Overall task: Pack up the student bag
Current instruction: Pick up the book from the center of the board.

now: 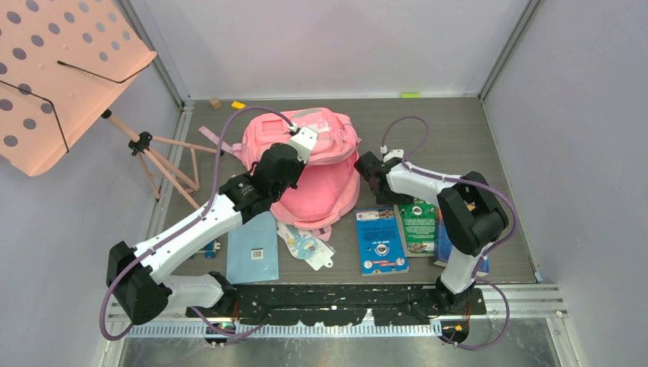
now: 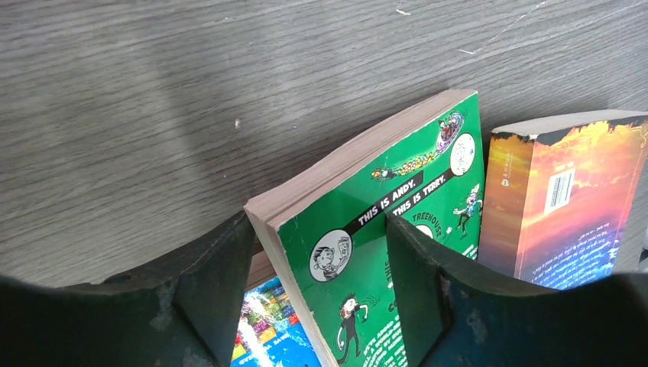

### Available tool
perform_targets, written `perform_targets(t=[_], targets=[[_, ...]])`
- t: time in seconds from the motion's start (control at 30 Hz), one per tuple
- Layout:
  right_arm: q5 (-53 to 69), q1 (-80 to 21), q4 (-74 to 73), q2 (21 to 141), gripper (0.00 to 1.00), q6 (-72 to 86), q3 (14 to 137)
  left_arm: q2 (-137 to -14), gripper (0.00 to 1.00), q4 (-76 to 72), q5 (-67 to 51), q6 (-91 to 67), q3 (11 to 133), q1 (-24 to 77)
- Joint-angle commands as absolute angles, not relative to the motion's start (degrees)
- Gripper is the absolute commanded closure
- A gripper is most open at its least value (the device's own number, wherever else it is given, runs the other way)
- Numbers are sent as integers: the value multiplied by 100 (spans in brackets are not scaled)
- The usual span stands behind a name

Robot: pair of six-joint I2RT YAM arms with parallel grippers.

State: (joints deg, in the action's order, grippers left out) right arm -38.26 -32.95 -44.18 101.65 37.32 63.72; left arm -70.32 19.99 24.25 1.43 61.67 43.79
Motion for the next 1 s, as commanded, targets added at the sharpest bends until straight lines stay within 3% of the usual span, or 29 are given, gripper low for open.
perform_targets(t=[0.0,0.1,0.17,0.2,0.33,0.77,0.97], targets=[[-4180,-3336,-4388,10110,38,3812,6269,-6820,100,1661,2570,35,6250,4332],[-4245,-3359,-4323,10002,49,3815,6241,-6775,100,1620,2565,52,6224,4326],[-4289,-3365,-4321,9888,65,3808,6255,-6760,100,1609,2552,58,6214,4333],[-4331,-3366,-4315,9789,78,3816,6256,-6767,100,1607,2559,61,6217,4333],[-4350,-3373,-4423,9403,98,3816,6352,-6746,100,1604,2561,59,6215,4331],[-3436,-3427,-6183,7856,100,3116,8063,-6680,100,1591,2544,60,6210,4332],[-1769,-3420,-6904,7554,99,2953,8816,-6683,100,1599,2531,48,6214,4333]])
